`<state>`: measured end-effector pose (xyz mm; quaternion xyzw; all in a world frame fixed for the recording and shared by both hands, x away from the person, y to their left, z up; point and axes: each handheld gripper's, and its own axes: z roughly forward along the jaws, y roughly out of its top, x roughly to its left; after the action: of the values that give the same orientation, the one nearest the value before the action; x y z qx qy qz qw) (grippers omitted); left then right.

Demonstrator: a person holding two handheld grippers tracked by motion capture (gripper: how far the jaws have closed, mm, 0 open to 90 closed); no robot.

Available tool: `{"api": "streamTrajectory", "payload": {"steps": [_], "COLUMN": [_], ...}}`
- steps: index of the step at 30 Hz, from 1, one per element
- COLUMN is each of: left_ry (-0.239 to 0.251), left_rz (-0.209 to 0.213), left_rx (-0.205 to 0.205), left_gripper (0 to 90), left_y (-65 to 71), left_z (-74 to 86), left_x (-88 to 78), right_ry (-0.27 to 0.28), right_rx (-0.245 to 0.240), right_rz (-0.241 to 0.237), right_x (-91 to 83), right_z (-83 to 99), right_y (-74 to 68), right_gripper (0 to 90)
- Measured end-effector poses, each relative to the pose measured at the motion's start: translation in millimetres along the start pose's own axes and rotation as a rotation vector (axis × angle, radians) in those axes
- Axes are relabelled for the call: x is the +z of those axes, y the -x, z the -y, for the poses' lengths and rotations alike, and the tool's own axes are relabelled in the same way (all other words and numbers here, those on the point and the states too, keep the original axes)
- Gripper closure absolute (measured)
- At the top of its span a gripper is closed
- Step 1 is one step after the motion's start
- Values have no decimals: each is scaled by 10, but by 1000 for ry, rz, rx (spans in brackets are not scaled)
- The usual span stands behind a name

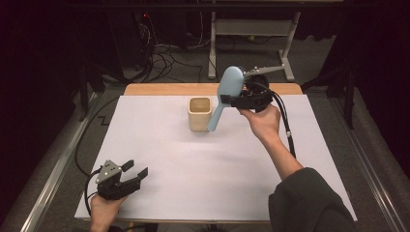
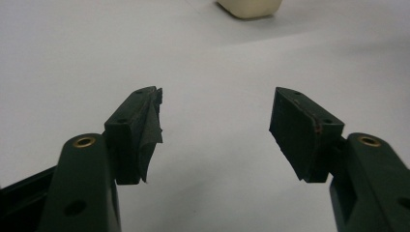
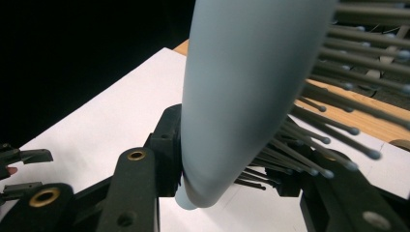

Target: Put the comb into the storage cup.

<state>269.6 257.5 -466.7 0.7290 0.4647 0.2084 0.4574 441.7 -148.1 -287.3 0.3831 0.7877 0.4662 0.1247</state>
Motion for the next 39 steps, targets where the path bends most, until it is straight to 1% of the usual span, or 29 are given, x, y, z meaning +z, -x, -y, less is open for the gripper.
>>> {"api": "streamTrajectory", "payload": {"steps": [3,6,16,21,24,33,39], "left_ry": [1,-10,-10,-10,-9,-8,-5], "left_rz": [4,8,12,15,18,20,22], "left_rx": [-5,2,1,1,1,0,0], "left_gripper": [358,358,358,358,358,358,359], "left_y": [-4,0,1,1,0,5,6], "left_z": [2,3,3,1,1,1,1], "left_x": [-2,7,10,14,11,9,5], "right_ry": [-4,-2,7,15,26,23,29], "right_rx": [3,4,11,24,37,35,38], "right_rz": [7,16,26,33,29,49,54], "right_x": [13,17,47,67,78,149,216], "right_z": [-22,-49,-148,-204,-225,-307,-371], "right_y": [3,10,42,64,74,78,69], "right_gripper": [564,564,565,565,565,565,565]}}
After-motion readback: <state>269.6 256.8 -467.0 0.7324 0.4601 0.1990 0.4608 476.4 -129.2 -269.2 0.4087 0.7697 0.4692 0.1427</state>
